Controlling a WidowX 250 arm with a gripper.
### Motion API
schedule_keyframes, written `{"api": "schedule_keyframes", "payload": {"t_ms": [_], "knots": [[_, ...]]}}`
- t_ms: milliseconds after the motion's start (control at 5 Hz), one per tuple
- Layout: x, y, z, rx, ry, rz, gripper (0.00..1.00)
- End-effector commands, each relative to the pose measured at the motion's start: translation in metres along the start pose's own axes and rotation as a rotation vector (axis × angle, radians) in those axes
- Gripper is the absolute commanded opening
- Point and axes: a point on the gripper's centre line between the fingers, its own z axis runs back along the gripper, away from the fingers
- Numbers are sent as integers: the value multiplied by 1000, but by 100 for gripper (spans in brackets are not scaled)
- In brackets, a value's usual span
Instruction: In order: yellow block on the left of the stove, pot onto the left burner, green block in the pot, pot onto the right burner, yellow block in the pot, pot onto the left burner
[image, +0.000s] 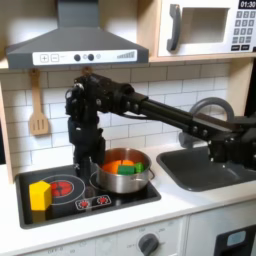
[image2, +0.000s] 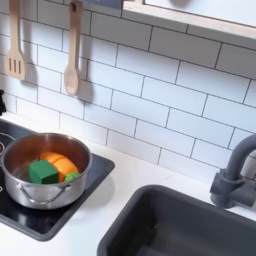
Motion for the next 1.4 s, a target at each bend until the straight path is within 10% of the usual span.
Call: {"api": "schedule_keyframes", "payload": {"t_ms": [0, 1200], "knots": [[23, 14, -1, 14, -4, 63, 100], [61, 62, -17, 59, 6, 176, 100]]}}
